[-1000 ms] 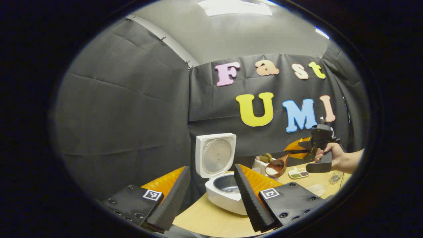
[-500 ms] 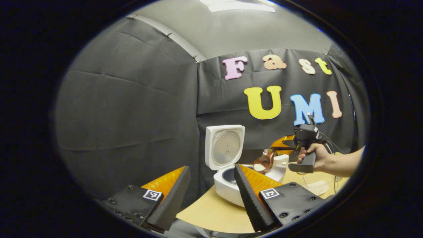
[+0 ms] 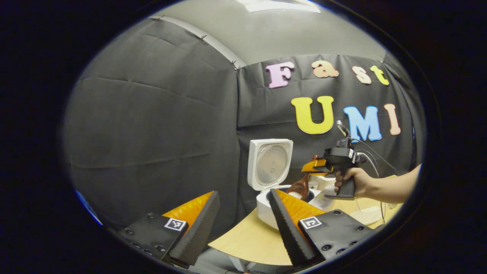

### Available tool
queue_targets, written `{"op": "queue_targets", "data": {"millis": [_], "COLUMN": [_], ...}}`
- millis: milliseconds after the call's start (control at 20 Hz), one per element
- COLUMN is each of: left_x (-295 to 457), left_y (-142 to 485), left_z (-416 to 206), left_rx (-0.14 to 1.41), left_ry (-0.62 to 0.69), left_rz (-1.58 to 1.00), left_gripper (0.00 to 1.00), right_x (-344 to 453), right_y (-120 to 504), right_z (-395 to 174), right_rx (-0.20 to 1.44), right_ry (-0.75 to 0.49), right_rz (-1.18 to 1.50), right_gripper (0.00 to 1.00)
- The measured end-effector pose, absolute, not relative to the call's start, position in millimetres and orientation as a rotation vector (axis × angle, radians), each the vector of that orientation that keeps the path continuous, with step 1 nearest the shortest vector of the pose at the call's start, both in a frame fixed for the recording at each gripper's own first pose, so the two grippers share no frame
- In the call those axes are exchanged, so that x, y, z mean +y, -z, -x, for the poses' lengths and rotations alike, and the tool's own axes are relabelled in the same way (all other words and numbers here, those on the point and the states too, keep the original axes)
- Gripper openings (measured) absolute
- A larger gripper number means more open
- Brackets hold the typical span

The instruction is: Close the left gripper, press the button to open the rice cooker; take a wooden spoon from the chopstick holder with the right hand, scoop a spoonful of rice and pour it into the rice cooker, then put the wooden spoon back into the chopstick holder.

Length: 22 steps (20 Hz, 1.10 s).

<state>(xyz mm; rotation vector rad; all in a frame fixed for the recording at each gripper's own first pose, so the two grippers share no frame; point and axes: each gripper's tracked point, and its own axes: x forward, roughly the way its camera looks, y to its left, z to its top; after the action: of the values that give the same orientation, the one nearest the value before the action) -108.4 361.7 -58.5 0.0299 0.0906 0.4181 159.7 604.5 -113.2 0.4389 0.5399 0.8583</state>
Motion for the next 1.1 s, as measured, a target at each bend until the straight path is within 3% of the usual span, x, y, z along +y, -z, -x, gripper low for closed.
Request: {"op": "queue_targets", "data": {"millis": [700, 900, 1100], "left_x": [347.4, 347.5, 346.2], "left_y": [56.2, 54.5, 51.5], "left_z": [101.2, 98.6, 95.9], "left_rx": [0.079, 0.072, 0.070], "left_ry": [-0.370, -0.360, -0.353], "left_rz": [-0.033, -0.039, -0.043], "left_gripper": [0.93, 0.93, 0.93], "right_x": [599.7, 599.5, 588.6], "right_y": [69.8, 69.3, 73.1], "right_z": [-149.3, -146.5, -152.6], "right_rx": [0.042, 0.071, 0.224], "right_ry": [-0.840, -0.840, -0.825], "right_rz": [0.308, 0.270, -0.005], "right_gripper": [0.14, 0.15, 0.14]}}
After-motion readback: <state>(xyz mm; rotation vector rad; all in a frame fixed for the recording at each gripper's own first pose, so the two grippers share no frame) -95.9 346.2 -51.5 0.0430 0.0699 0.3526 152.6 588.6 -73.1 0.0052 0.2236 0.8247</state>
